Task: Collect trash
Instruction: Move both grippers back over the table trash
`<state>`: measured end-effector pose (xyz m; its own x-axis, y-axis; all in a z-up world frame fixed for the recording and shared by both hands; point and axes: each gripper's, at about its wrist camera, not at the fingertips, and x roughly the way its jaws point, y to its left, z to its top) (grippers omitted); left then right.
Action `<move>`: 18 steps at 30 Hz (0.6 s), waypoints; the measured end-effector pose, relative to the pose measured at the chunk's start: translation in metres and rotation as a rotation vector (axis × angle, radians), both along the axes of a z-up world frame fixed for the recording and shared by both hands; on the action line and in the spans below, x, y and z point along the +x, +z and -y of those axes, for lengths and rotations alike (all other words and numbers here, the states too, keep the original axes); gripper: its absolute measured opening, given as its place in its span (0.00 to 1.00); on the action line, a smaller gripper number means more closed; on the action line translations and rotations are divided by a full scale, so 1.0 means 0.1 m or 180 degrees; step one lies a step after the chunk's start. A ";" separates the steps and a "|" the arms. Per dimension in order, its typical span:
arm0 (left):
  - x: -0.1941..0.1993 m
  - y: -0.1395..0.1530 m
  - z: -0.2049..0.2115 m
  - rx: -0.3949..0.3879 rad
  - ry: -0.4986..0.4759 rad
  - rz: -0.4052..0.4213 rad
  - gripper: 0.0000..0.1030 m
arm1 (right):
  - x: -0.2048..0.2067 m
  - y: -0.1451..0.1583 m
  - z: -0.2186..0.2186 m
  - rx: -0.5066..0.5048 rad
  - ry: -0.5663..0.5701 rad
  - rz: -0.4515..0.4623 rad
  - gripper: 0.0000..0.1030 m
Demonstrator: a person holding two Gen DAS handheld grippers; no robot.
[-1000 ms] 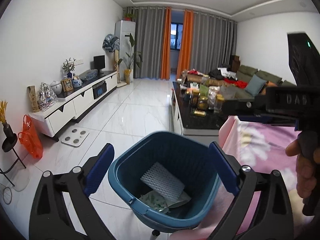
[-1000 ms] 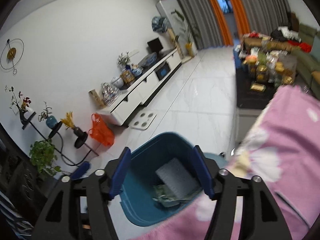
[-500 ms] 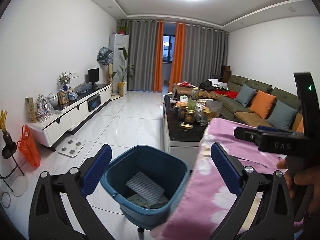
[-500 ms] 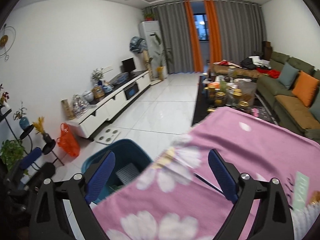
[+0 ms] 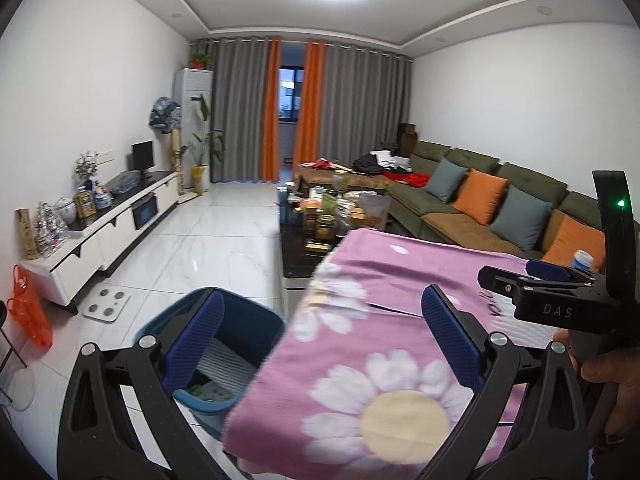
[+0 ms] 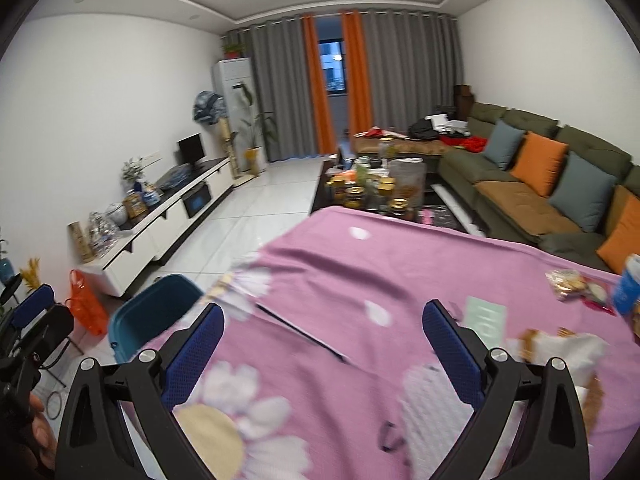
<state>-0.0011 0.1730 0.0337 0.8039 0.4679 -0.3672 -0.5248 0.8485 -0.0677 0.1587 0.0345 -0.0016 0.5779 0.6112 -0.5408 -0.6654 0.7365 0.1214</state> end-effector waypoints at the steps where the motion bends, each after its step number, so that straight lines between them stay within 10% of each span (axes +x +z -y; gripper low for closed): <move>1: 0.03 0.01 0.06 -0.0007 -0.0041 0.0002 0.95 | -0.01 0.01 0.01 -0.0007 -0.0029 -0.0004 0.93; 18: 0.33 -0.03 0.67 0.0002 -0.0698 -0.0085 0.95 | -0.14 -0.02 1.33 -0.0132 -0.0783 0.0119 0.93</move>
<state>0.0318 0.1063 0.0303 0.8764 0.2831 -0.3895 -0.3293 0.9426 -0.0559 0.1450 -0.0989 -0.0040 0.7266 0.4274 -0.5379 -0.4691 0.8807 0.0662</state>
